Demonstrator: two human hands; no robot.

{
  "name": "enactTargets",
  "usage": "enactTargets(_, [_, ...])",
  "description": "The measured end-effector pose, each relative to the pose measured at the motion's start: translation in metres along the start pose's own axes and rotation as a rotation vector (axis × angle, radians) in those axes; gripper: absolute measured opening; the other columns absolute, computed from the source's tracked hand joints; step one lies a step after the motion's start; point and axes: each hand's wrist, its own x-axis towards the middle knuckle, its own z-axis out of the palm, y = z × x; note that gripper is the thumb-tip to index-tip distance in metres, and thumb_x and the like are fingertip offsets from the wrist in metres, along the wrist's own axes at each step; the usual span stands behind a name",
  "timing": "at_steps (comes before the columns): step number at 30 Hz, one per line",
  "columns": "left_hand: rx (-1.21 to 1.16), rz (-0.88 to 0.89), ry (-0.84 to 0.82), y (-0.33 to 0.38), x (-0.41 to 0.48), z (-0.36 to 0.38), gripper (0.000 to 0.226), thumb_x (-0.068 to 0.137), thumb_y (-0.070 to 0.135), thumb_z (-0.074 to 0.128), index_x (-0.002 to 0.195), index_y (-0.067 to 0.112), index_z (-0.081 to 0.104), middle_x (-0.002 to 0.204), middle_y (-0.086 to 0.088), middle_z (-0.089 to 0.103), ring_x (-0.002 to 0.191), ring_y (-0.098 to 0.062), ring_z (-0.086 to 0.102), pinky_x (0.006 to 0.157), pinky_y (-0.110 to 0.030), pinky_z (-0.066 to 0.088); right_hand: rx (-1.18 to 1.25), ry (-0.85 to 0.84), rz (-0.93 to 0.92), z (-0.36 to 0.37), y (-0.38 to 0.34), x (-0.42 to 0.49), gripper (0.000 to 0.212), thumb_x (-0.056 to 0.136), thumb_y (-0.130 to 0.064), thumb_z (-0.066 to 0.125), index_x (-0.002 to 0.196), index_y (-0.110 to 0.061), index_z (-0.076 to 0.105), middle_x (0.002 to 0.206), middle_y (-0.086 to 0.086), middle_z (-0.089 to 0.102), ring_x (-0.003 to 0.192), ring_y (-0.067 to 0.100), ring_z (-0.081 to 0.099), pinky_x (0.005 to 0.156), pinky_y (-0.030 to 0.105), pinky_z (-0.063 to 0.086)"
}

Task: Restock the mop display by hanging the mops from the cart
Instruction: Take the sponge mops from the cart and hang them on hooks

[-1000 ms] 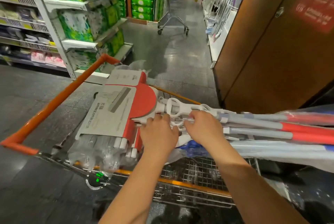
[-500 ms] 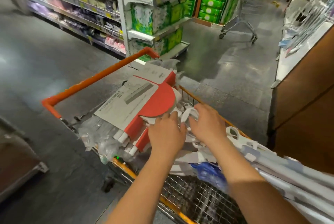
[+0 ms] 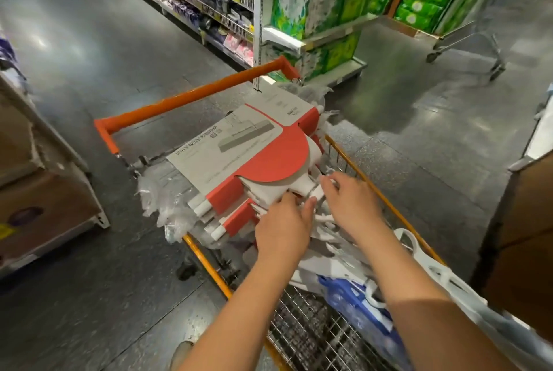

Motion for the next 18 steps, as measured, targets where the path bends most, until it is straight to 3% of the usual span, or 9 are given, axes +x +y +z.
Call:
enactTargets(2, [-0.166, -0.044, -0.039, 0.001, 0.001, 0.005, 0.043, 0.097, 0.050, 0.041, 0.068, 0.019, 0.045, 0.063, 0.002, 0.051, 0.065, -0.025, 0.052, 0.056, -0.034, 0.037, 0.029, -0.041, 0.018, 0.001, 0.002, 0.003, 0.043, 0.098, -0.045, 0.037, 0.110, -0.013, 0.063, 0.103, 0.013, 0.067, 0.097, 0.034, 0.059, 0.076, 0.039, 0.048])
enactTargets(4, [-0.334, -0.079, -0.059, 0.001, 0.003, 0.012, 0.040, 0.096, 0.047, 0.048, 0.065, 0.021, 0.044, 0.060, 0.002, 0.052, 0.063, -0.024, 0.056, 0.057, -0.036, 0.042, 0.045, -0.091, 0.020, 0.000, 0.004, 0.006, 0.045, 0.098, -0.047, 0.036, 0.110, -0.012, 0.062, 0.106, 0.013, 0.066, 0.099, 0.034, 0.058, 0.077, 0.038, 0.045])
enactTargets(7, [-0.613, -0.238, -0.080, 0.003, 0.002, 0.017, 0.029, 0.087, 0.042, 0.064, 0.080, 0.020, 0.047, 0.074, -0.002, 0.062, 0.072, -0.027, 0.067, 0.071, -0.049, 0.056, 0.113, -0.169, 0.026, -0.002, 0.005, 0.010, 0.044, 0.098, -0.049, 0.037, 0.097, -0.010, 0.058, 0.103, 0.013, 0.064, 0.099, 0.033, 0.057, 0.079, 0.038, 0.043])
enactTargets(10, [-0.987, -0.431, -0.126, 0.005, -0.001, 0.023, 0.037, 0.082, 0.030, 0.074, 0.103, 0.009, 0.052, 0.079, -0.004, 0.062, 0.069, -0.022, 0.060, 0.074, -0.043, 0.055, 0.154, -0.248, 0.050, -0.005, 0.008, 0.014, 0.043, 0.098, -0.051, 0.037, 0.094, -0.011, 0.052, 0.100, 0.011, 0.058, 0.099, 0.029, 0.055, 0.078, 0.036, 0.039])
enactTargets(12, [-1.090, -0.435, -0.141, 0.005, -0.002, 0.026, 0.044, 0.081, 0.029, 0.074, 0.112, 0.000, 0.060, 0.080, -0.009, 0.063, 0.067, -0.021, 0.055, 0.068, -0.038, 0.049, 0.159, -0.297, 0.047, -0.007, 0.009, 0.017, 0.048, 0.097, -0.053, 0.037, 0.102, -0.008, 0.054, 0.104, 0.012, 0.057, 0.102, 0.029, 0.055, 0.078, 0.034, 0.038])
enactTargets(15, [-1.127, -0.418, -0.115, 0.006, -0.003, 0.027, 0.028, 0.087, 0.028, 0.068, 0.093, 0.001, 0.063, 0.084, -0.013, 0.060, 0.068, -0.021, 0.051, 0.065, -0.035, 0.045, 0.157, -0.364, 0.041, -0.009, 0.010, 0.023, 0.056, 0.097, -0.054, 0.036, 0.116, -0.005, 0.057, 0.116, 0.011, 0.060, 0.108, 0.028, 0.055, 0.087, 0.035, 0.042])
enactTargets(18, [-1.252, -0.414, -0.149, 0.010, -0.008, 0.030, 0.017, 0.093, 0.025, 0.062, 0.088, 0.010, 0.061, 0.078, -0.007, 0.062, 0.068, -0.022, 0.053, 0.061, -0.033, 0.050, 0.171, -0.403, 0.033, -0.012, 0.010, 0.022, 0.058, 0.096, -0.057, 0.036, 0.126, -0.011, 0.056, 0.128, 0.008, 0.058, 0.115, 0.025, 0.054, 0.100, 0.042, 0.041])
